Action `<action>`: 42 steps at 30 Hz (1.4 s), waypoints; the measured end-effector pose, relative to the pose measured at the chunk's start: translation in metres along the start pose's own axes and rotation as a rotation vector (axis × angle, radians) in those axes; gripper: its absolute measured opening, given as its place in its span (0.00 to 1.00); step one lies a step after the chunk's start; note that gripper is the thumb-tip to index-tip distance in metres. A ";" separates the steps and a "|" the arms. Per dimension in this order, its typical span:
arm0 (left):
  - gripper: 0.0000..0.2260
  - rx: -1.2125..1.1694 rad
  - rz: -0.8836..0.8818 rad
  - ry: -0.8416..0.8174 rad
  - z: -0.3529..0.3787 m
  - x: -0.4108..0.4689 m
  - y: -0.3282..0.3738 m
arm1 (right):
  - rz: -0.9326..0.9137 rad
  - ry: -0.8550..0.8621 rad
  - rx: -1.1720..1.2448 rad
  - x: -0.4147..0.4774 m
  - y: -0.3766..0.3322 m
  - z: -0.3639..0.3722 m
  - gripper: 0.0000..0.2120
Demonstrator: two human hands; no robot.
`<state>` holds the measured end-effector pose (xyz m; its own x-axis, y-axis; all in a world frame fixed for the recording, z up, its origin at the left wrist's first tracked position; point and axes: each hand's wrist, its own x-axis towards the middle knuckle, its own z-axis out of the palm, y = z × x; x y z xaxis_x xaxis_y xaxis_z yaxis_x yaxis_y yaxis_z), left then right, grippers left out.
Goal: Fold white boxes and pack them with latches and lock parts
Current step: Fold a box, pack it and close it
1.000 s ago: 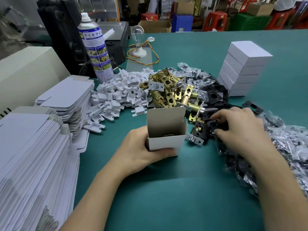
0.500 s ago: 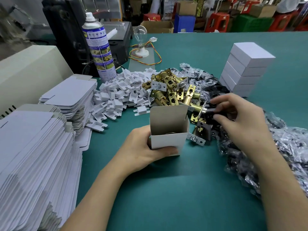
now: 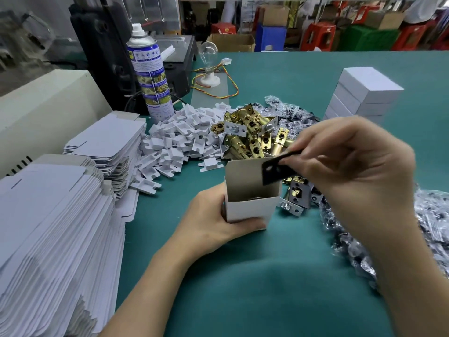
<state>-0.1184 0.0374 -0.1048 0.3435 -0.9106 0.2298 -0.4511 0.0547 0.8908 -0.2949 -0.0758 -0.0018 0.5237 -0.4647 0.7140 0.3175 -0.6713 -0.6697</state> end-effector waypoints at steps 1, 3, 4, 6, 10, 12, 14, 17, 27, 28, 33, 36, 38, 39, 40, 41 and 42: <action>0.18 0.008 0.020 0.002 0.000 0.000 0.000 | -0.016 -0.065 -0.071 0.001 -0.003 0.002 0.12; 0.17 0.020 0.051 0.007 0.000 0.000 0.000 | -0.049 -0.163 -0.223 0.003 -0.006 0.004 0.11; 0.17 0.028 0.060 0.011 0.000 0.000 0.000 | -0.072 -0.211 -0.290 0.004 -0.006 0.004 0.11; 0.17 0.049 0.059 0.019 0.001 0.001 -0.002 | -0.108 -0.300 -0.395 0.004 -0.007 0.008 0.09; 0.18 0.077 0.045 0.030 0.002 0.002 -0.005 | -0.123 -0.415 -0.475 0.007 -0.011 0.019 0.06; 0.19 0.071 0.016 0.034 0.002 0.003 -0.007 | -0.106 -0.438 -0.471 0.013 -0.013 0.023 0.08; 0.19 0.057 -0.013 0.033 0.002 0.003 -0.009 | -0.040 -0.424 -0.418 0.018 -0.015 0.024 0.11; 0.18 0.056 -0.011 0.022 0.002 0.004 -0.009 | 0.111 -0.356 -0.304 0.021 -0.017 0.023 0.14; 0.21 -0.004 -0.012 -0.025 0.000 0.004 0.000 | 0.168 -0.586 -0.519 0.035 -0.012 0.018 0.16; 0.21 -0.001 -0.013 -0.021 0.000 0.004 0.001 | 0.164 -0.594 -0.540 0.037 -0.012 0.016 0.18; 0.17 -0.004 -0.050 0.010 -0.002 0.004 0.000 | 0.291 -0.570 -0.307 0.039 -0.008 0.018 0.16; 0.17 -0.027 -0.064 0.019 -0.002 0.003 -0.002 | 0.315 -0.587 -0.286 0.040 -0.006 0.024 0.15; 0.17 -0.039 -0.071 0.034 -0.001 0.003 -0.001 | 0.309 -0.546 -0.286 0.044 -0.008 0.024 0.15; 0.18 -0.044 -0.075 0.042 0.000 0.003 -0.001 | 0.299 -0.503 -0.283 0.046 -0.008 0.024 0.16; 0.19 -0.049 -0.080 0.049 0.000 0.003 -0.001 | 0.292 -0.458 -0.278 0.047 -0.009 0.023 0.15; 0.20 -0.055 -0.085 0.055 0.000 0.003 -0.001 | 0.294 -0.422 -0.273 0.049 -0.008 0.023 0.15; 0.21 -0.062 -0.088 0.058 -0.001 0.003 -0.001 | 0.307 -0.403 -0.268 0.051 -0.007 0.022 0.14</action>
<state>-0.1164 0.0351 -0.1043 0.4277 -0.8878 0.1700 -0.3657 0.0020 0.9307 -0.2533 -0.0818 0.0348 0.8369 -0.4398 0.3260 -0.0804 -0.6878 -0.7214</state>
